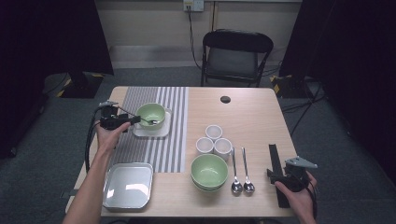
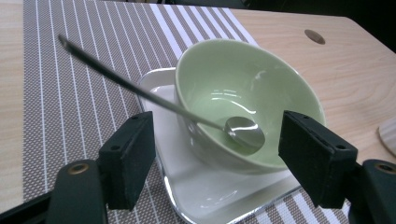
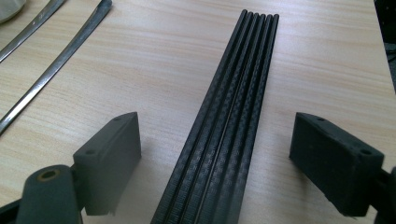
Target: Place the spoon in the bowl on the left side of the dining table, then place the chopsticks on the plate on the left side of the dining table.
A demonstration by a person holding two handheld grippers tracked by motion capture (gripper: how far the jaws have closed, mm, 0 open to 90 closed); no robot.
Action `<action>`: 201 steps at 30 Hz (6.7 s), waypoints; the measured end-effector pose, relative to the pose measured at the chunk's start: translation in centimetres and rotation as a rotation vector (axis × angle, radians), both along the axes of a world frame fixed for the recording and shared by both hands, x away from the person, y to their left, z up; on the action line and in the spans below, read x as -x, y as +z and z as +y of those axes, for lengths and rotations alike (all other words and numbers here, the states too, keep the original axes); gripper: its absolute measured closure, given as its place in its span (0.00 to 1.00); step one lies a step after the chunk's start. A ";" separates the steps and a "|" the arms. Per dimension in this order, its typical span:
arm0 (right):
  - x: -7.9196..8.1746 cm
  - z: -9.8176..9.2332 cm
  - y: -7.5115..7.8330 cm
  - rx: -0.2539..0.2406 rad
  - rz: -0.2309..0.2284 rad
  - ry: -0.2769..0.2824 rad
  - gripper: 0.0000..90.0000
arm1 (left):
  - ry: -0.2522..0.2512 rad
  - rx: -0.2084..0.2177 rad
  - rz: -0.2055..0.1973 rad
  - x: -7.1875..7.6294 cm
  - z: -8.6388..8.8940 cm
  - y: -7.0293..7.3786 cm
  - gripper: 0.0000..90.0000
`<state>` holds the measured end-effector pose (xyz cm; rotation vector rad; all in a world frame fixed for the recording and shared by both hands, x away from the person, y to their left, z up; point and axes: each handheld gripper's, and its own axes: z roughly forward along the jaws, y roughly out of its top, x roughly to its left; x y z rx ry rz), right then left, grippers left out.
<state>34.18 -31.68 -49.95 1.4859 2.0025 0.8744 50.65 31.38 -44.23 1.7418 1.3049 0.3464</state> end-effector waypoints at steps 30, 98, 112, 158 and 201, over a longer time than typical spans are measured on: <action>0.0 0.0 0.0 0.000 0.000 -0.001 0.17 | -0.103 -0.017 -0.079 4.3 -1.1 1.4 0.32; 0.9 0.4 1.7 -0.063 0.069 0.076 0.79 | -0.315 -0.094 -0.106 12.5 -7.5 0.1 0.24; 0.7 1.1 1.4 -0.057 0.089 0.099 0.81 | -0.301 -0.078 -0.103 12.3 -7.0 -0.1 0.24; 0.7 2.6 1.3 -0.047 0.092 0.077 0.94 | -0.311 -0.077 -0.105 12.4 -6.9 0.0 0.25; 0.9 3.5 1.5 -0.005 0.101 0.060 0.95 | -0.328 -0.062 -0.099 12.2 -7.3 0.1 0.27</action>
